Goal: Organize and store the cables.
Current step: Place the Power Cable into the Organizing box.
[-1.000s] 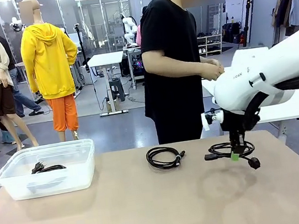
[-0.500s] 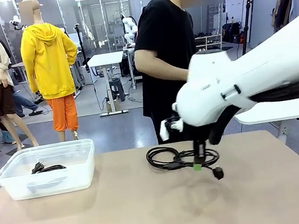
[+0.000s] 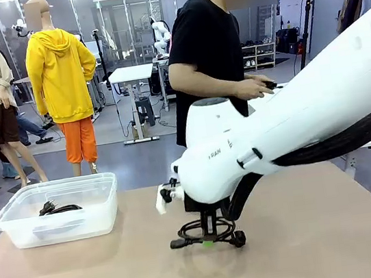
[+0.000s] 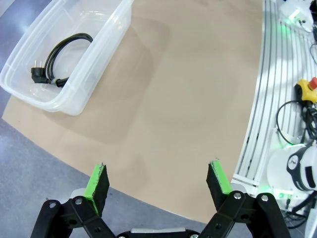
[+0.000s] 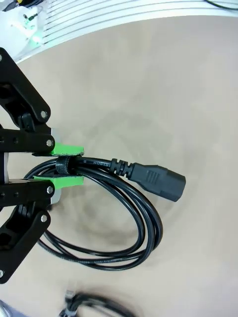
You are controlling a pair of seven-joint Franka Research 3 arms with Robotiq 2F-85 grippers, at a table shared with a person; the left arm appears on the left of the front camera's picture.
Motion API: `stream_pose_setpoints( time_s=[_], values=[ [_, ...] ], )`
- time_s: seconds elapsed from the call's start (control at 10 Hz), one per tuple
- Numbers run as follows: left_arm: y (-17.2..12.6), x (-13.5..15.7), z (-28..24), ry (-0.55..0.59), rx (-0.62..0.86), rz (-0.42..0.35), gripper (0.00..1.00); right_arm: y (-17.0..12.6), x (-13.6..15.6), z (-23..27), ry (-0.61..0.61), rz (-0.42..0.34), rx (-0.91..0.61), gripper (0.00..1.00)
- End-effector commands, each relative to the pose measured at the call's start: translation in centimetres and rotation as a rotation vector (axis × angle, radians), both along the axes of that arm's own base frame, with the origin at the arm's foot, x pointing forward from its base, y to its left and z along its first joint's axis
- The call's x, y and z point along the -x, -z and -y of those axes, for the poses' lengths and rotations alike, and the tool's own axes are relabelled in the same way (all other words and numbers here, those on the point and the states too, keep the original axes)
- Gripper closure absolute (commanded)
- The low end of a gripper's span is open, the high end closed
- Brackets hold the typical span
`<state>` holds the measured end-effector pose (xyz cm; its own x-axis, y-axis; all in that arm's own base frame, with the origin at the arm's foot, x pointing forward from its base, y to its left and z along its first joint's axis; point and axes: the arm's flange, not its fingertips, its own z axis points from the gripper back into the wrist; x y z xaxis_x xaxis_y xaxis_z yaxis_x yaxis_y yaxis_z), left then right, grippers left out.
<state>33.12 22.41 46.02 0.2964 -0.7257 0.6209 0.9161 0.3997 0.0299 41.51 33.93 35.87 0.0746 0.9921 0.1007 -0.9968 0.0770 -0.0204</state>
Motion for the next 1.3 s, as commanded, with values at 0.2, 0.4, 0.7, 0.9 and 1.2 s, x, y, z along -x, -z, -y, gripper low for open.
stream_pose_setpoints(
  time_s=[0.2,0.4,0.7,0.9,1.2],
  values=[
    [0.1,0.0,-0.2,0.010,0.011,0.018,0.00,4.1,0.1,-1.5,0.010,0.010,-0.025,0.86],
    [0.1,0.0,-0.2,0.010,0.011,0.018,0.00,3.6,0.9,-1.4,0.005,-0.005,-0.024,0.61],
    [0.1,0.0,-0.2,0.010,0.011,0.018,0.00,2.6,1.6,-0.8,0.002,-0.017,-0.030,0.00],
    [0.1,0.0,-0.2,0.010,0.011,0.018,0.00,0.8,1.7,1.6,0.033,0.003,-0.086,0.00],
    [0.0,0.0,0.0,0.000,0.000,0.000,0.00,-2.7,1.7,9.3,0.061,-0.005,-0.219,0.00]
  ],
)
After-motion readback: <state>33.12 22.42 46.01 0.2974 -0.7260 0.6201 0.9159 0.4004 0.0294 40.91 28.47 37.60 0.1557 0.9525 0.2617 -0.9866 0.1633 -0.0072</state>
